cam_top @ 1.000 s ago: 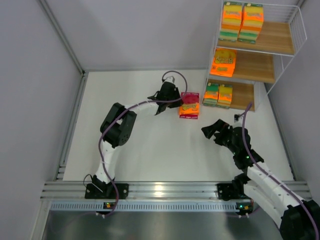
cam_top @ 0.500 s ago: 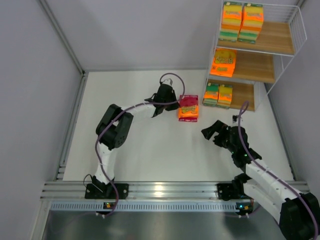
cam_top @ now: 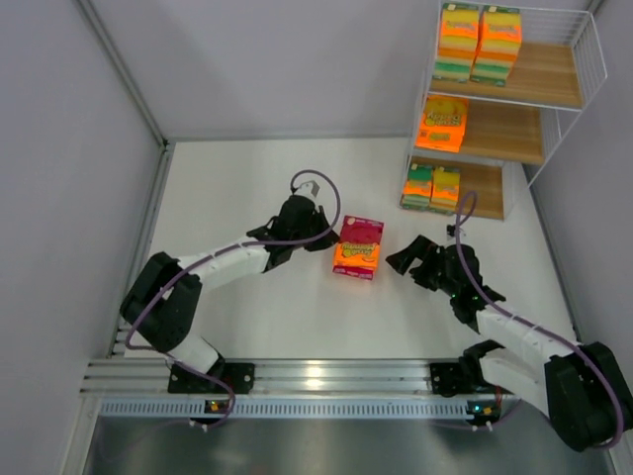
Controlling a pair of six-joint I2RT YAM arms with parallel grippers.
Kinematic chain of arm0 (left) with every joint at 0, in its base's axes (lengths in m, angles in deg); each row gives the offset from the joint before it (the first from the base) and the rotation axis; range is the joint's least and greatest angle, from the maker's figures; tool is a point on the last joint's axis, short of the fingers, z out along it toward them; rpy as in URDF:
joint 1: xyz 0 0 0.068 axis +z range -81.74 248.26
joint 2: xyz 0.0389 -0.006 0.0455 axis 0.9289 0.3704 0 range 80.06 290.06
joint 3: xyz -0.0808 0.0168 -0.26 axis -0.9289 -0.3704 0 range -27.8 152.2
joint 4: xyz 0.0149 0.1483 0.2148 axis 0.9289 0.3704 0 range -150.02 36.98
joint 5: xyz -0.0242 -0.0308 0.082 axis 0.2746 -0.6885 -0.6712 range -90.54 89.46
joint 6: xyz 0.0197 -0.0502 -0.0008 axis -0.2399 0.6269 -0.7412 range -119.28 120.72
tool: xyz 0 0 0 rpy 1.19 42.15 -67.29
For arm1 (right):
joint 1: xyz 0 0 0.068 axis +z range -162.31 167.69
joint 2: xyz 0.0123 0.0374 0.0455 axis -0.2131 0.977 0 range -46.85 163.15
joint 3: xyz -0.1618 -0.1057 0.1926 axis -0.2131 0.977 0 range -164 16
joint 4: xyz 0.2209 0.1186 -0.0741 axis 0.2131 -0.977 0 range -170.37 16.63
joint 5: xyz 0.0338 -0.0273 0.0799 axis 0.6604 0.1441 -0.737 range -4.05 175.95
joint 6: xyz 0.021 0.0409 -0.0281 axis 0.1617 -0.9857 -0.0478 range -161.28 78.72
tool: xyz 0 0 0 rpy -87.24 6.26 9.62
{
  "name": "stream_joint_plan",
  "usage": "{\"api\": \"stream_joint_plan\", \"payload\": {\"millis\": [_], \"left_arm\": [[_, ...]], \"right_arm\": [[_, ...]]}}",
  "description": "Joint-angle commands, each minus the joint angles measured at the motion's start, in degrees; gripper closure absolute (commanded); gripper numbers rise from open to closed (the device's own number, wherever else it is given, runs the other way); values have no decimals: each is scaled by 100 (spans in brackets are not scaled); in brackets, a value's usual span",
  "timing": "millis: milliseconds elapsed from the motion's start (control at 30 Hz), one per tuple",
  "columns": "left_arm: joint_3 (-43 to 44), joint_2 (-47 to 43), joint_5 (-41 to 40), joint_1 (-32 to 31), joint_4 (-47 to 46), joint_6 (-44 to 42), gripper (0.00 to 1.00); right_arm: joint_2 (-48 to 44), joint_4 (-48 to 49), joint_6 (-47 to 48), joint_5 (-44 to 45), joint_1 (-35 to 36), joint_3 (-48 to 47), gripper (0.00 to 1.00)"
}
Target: Place and organize the cleaning sponges onto the shelf
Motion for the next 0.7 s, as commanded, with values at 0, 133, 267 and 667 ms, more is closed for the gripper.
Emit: {"api": "stream_joint_plan", "payload": {"millis": [0,133,267,667], "left_arm": [[-397,-442,-159,-264,-174,346,100],[-609,-706,-230,-405,-174,390,100],[-723,-794,-230,-449,-183,443,100],[-723,-944,261,-449,-437,706,100]], "right_arm": [[261,938,-307,-205,341,-259,2],[515,1501,-754,-126,587,-180,2],[875,1633,-878,-82,771,-216,2],[1158,2460,-1493,-3,1027,48,16]]}}
